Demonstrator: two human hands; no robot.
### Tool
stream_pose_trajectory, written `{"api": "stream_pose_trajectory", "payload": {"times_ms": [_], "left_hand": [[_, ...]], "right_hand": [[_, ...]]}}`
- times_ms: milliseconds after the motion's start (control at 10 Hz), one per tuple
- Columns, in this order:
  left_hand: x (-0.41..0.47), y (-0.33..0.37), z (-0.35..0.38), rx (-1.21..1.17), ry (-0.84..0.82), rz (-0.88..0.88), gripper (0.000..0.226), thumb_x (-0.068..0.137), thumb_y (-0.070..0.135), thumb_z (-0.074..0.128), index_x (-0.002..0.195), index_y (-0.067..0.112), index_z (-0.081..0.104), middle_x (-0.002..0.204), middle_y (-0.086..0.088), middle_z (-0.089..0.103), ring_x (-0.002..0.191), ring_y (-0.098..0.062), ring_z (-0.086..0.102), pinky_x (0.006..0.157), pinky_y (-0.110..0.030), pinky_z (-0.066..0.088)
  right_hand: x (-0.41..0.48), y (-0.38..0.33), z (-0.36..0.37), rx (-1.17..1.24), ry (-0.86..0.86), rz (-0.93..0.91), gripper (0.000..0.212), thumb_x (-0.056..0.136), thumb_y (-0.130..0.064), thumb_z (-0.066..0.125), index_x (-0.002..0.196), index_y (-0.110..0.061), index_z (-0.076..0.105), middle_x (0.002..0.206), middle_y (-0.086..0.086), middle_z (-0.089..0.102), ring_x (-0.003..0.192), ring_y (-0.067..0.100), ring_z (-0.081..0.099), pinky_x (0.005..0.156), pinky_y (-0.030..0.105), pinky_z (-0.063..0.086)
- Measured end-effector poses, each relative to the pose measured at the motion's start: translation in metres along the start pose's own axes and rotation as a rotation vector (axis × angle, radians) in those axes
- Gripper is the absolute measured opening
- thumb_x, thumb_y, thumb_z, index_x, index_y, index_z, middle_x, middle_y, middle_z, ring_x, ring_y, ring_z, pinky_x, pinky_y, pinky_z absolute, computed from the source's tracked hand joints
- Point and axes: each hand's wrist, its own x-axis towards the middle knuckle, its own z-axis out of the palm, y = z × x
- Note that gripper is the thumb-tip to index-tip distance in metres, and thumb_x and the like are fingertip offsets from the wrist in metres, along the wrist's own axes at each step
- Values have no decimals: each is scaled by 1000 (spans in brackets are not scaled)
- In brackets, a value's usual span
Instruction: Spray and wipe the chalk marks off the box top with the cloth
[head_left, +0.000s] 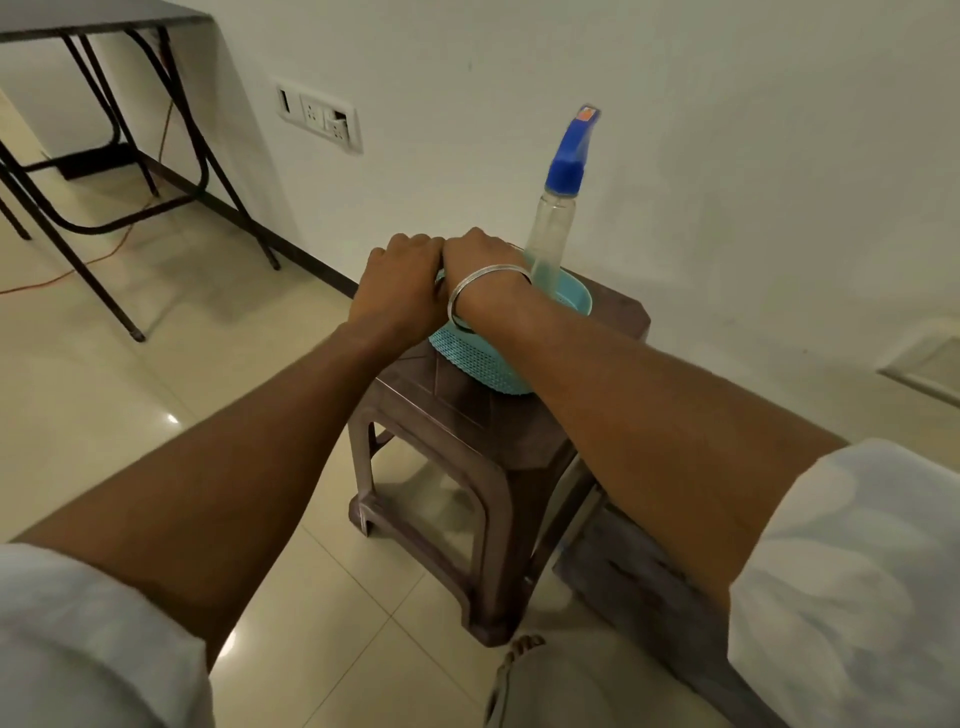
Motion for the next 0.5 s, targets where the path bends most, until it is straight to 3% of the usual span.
{"api": "stream_pose_trajectory", "payload": {"times_ms": [300, 500], "left_hand": [[-19, 19, -24, 18, 32, 9, 29, 91, 20, 60, 118, 9, 59, 113, -12, 62, 106, -31, 54, 95, -44, 43], [-47, 56, -41, 28, 31, 60, 38, 93, 26, 60, 129, 13, 56, 121, -9, 62, 110, -27, 54, 96, -41, 43]], "right_hand": [[-40, 7, -22, -8, 164, -131, 26, 92, -13, 58, 117, -10, 57, 117, 9, 59, 107, 25, 59, 88, 34, 48], [-91, 26, -38, 63, 233, -113, 25, 89, -21, 61, 114, -16, 58, 109, 5, 65, 99, 23, 63, 87, 34, 51]]}}
